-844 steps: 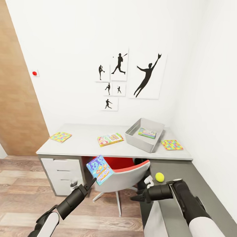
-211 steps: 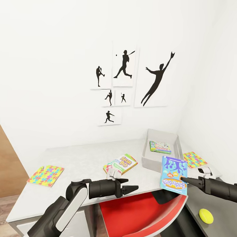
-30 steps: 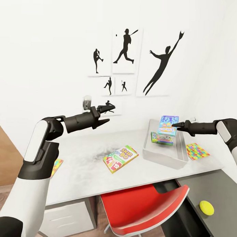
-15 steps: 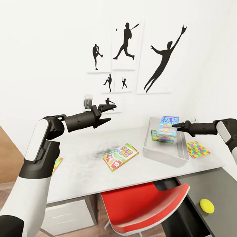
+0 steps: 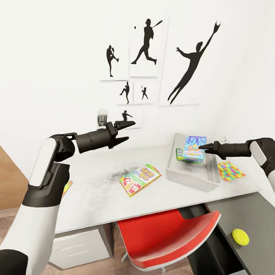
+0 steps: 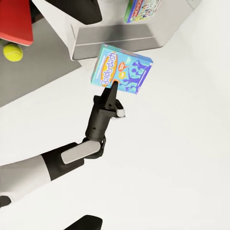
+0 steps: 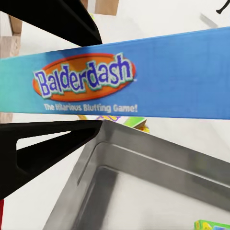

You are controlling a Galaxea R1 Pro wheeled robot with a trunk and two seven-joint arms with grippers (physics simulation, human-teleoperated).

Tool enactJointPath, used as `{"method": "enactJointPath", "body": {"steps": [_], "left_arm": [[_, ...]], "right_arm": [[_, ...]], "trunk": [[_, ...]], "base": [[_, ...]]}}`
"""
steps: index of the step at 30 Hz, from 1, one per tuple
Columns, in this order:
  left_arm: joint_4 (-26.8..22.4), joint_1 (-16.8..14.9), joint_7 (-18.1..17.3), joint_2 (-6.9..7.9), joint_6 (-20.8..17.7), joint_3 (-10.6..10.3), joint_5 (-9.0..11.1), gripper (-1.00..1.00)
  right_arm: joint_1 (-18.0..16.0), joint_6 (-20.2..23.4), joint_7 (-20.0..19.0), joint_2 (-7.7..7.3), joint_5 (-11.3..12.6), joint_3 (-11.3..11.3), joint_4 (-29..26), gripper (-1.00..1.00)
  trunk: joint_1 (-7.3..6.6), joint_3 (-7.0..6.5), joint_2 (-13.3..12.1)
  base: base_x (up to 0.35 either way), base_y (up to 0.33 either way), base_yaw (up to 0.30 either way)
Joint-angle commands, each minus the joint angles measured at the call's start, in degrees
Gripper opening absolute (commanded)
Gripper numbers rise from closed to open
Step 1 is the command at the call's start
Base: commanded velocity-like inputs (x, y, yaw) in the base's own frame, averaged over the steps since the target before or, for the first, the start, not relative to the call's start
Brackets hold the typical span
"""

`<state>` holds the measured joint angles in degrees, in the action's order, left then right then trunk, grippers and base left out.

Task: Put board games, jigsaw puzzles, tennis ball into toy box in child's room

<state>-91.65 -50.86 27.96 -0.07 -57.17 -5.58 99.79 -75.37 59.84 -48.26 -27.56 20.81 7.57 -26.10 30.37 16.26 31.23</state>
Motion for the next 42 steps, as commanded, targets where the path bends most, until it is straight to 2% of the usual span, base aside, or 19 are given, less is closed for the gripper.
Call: {"method": "enactJointPath", "body": {"steps": [1, 42], "left_arm": [[-0.03, -0.06, 0.6, -0.01, -0.04, 0.01, 0.59, 1.0], [-0.02, -0.51, 0.6, -0.07, -0.1, -0.07, 0.44, 1.0]], "right_arm": [[-0.07, 0.16, -0.19, -0.07, 0.2, 0.31, -0.01, -1.0], [-0.2, 0.16, -0.26, 0.13, 0.2, 0.36, -0.01, -1.0]], "trunk": [[0.02, 0.19, 0.1], [0.02, 4.03, 0.1]], "base": [[0.0, 0.0, 0.0], [0.0, 0.0, 0.0]]}}
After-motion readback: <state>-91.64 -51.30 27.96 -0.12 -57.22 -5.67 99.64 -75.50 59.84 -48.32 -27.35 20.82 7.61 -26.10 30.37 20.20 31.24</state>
